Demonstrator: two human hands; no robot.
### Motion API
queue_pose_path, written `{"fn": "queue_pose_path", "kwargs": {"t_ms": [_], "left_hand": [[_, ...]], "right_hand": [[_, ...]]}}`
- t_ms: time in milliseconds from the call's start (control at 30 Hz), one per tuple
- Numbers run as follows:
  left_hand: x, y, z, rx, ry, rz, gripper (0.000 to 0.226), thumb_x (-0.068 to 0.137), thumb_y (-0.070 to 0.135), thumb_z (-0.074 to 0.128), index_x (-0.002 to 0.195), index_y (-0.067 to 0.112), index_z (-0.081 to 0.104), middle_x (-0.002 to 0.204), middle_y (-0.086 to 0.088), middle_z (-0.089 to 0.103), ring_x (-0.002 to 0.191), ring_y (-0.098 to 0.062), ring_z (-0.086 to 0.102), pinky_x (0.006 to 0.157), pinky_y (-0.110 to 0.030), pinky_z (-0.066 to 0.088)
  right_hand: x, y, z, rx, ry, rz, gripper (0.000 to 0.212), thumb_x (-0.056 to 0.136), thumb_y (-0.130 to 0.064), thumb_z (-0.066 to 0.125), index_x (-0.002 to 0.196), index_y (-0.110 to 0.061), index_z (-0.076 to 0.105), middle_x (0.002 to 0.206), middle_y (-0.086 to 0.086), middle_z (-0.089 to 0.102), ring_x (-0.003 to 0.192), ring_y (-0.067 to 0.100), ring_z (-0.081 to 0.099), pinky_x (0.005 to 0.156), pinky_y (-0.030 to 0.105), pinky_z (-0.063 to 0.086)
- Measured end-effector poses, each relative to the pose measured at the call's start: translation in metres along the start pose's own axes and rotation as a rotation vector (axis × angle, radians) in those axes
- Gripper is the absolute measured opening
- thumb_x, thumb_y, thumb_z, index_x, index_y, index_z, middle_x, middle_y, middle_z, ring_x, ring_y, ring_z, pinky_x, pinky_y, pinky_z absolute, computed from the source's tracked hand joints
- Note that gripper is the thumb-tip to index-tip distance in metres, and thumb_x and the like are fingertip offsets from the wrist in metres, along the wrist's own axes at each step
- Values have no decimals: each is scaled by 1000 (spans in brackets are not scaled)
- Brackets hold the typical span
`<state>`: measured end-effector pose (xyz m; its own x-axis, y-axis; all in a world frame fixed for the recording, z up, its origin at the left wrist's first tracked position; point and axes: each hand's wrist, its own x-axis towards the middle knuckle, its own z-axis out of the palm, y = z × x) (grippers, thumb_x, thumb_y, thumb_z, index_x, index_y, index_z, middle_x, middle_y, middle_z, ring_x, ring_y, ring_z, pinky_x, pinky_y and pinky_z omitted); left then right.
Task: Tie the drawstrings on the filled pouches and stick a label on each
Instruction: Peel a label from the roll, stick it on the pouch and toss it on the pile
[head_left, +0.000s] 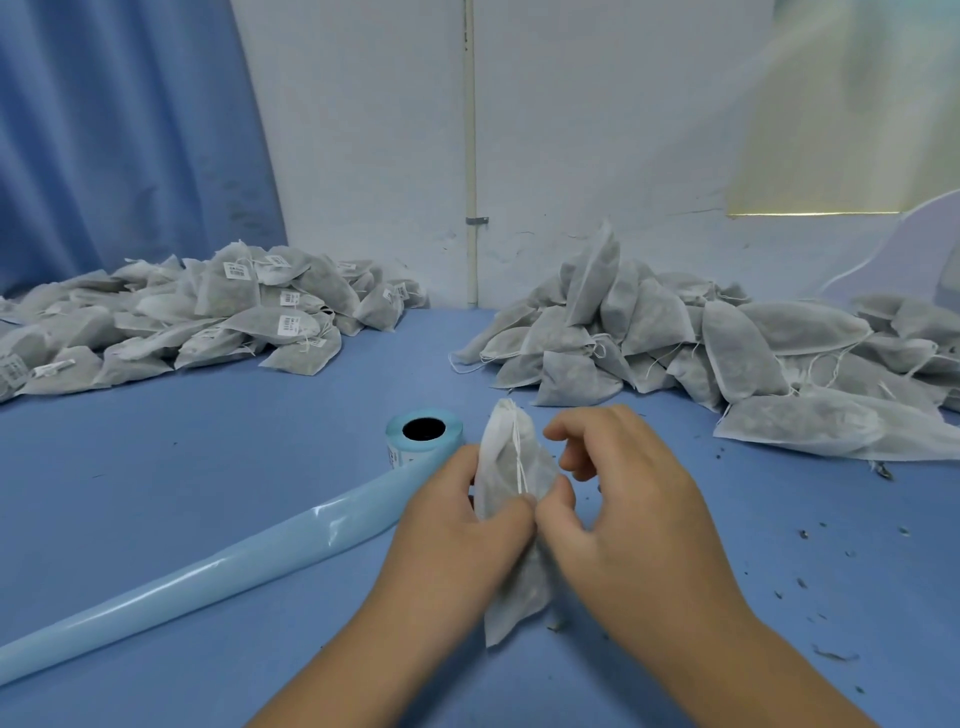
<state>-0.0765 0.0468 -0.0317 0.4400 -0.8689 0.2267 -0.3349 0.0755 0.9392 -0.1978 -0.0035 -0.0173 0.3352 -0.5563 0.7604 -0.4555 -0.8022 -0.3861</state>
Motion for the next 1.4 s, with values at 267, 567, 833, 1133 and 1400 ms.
{"fn": "queue_pose_path", "kwargs": {"t_ms": [267, 567, 833, 1133, 1400], "left_hand": [[1, -2, 2, 76, 20, 105, 15, 82, 25, 66, 89, 38, 65, 86, 21, 68, 75, 5, 62, 60, -9, 43], [1, -1, 1, 188, 6, 218, 14, 85, 22, 61, 89, 35, 59, 87, 13, 63, 80, -2, 58, 66, -21, 46], [2, -4, -3, 96, -117, 148, 27, 74, 31, 56, 100, 34, 64, 101, 8, 68, 95, -4, 63, 82, -28, 53], [10, -5, -15, -373, -143, -85, 25, 86, 17, 69, 111, 20, 69, 103, -5, 75, 99, -25, 71, 90, -40, 55], [8, -11, -15, -373, -124, -100, 49, 63, 16, 76, 111, 17, 65, 102, -8, 74, 92, -22, 73, 79, -32, 59]], "right_hand": [[-2, -3, 4, 146, -103, 41, 33, 68, -13, 56, 98, -27, 59, 81, -14, 54, 80, 7, 54, 72, 16, 40], [2, 2, 2, 227, -215, 87, 33, 74, 2, 66, 92, -25, 66, 80, -16, 63, 84, -1, 58, 75, 8, 41], [3, 4, -5, 372, -343, 135, 37, 82, -4, 62, 98, -38, 66, 92, -28, 68, 95, -6, 63, 84, 17, 45], [12, 19, -8, 585, -202, 433, 30, 76, -23, 74, 102, -35, 64, 96, -16, 67, 88, 0, 62, 73, 17, 47], [15, 22, 2, 882, -377, 689, 16, 72, -15, 79, 85, -10, 74, 85, 14, 74, 74, 24, 71, 62, 28, 54]]}}
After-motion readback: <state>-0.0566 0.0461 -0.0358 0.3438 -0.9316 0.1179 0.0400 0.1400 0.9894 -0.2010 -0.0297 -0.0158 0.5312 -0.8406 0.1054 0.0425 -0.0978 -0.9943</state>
